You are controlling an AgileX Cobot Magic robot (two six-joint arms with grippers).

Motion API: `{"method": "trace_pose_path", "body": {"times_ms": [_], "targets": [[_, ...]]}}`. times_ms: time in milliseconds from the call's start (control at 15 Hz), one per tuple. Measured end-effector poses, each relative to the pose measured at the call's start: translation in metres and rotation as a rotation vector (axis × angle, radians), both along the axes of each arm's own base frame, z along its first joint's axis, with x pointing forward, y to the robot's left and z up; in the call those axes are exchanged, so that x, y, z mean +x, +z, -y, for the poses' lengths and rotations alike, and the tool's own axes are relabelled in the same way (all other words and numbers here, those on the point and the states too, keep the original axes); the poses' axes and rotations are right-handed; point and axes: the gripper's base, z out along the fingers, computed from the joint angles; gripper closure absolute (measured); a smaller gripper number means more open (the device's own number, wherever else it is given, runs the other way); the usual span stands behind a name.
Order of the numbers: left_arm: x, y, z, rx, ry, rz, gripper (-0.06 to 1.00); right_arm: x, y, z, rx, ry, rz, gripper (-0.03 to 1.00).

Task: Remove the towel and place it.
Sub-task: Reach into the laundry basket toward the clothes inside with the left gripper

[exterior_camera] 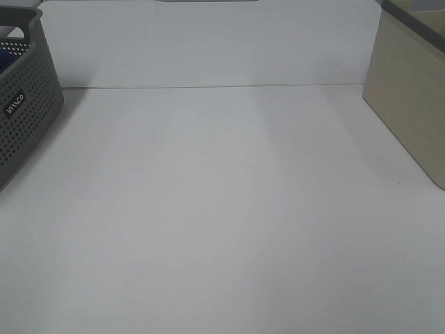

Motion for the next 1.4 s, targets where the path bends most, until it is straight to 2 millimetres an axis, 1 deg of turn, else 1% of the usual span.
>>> {"method": "trace_pose_path", "body": {"times_ms": [1400], "targets": [[0.0, 0.0, 0.0, 0.001, 0.0, 0.0, -0.05, 0.0, 0.0, 0.0, 0.0, 0.0, 0.0, 0.22]]}}
